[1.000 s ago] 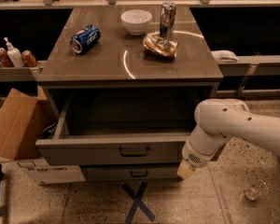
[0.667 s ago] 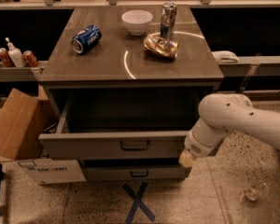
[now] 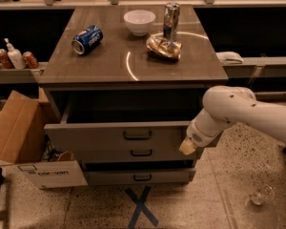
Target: Close top drawer
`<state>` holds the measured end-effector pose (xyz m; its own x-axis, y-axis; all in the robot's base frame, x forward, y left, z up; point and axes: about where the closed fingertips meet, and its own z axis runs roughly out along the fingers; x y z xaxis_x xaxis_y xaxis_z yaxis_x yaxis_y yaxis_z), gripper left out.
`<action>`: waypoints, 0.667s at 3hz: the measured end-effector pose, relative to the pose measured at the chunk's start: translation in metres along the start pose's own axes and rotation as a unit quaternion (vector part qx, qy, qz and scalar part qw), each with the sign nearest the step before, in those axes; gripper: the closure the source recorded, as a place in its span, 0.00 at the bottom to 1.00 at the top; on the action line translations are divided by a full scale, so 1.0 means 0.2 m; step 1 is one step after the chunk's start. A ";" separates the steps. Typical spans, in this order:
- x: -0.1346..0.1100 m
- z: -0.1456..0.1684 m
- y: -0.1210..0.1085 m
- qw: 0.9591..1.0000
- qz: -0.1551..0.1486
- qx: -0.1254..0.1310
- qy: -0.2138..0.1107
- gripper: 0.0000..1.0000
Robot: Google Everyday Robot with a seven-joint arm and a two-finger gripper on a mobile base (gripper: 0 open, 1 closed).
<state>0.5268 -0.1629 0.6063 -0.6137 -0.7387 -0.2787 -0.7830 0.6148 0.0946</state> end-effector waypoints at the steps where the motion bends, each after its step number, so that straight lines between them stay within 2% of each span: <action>1: -0.07 -0.02 -0.06 1.000 0.001 0.016 -0.021 1.00; 2: -0.18 -0.05 -0.15 0.998 -0.001 0.039 -0.051 1.00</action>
Offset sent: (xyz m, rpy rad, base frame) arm 0.0909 0.0096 0.0362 0.0594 -0.2435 -0.0534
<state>0.5723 -0.1576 0.6223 -0.5950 -0.7113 -0.3742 -0.7719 0.6354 0.0196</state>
